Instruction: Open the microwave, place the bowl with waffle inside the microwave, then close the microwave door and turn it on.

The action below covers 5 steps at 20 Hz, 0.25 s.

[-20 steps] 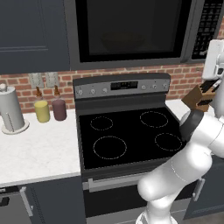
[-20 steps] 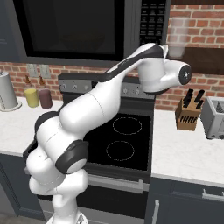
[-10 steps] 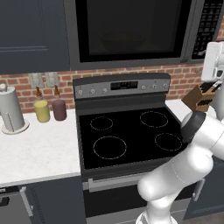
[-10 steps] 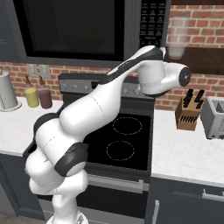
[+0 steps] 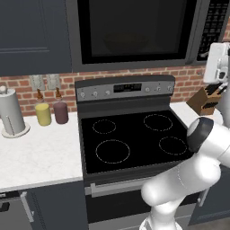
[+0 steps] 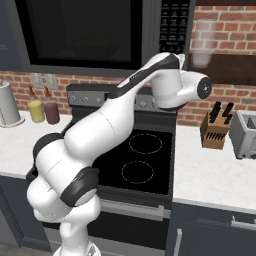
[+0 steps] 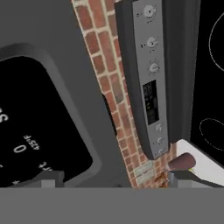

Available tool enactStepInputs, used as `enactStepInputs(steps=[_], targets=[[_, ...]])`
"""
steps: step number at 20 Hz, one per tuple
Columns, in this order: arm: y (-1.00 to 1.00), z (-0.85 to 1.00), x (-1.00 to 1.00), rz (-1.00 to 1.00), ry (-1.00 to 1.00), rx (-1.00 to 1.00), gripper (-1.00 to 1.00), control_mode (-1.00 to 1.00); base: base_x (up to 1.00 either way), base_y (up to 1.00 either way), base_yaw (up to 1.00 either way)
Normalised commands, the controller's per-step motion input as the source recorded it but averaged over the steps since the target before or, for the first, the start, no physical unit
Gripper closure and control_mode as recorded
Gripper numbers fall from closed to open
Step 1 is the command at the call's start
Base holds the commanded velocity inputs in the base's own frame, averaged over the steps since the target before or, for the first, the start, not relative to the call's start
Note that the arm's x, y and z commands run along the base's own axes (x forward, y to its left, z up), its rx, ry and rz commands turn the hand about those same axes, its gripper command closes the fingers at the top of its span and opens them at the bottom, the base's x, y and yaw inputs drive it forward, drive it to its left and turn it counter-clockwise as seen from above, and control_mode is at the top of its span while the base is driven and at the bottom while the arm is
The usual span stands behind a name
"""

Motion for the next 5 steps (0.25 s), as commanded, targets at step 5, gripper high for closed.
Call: enactStepInputs(steps=[5], targets=[[0.2,0.0,0.4,0.0,0.01,0.0,-1.0,-1.0,0.0,0.0,0.0]])
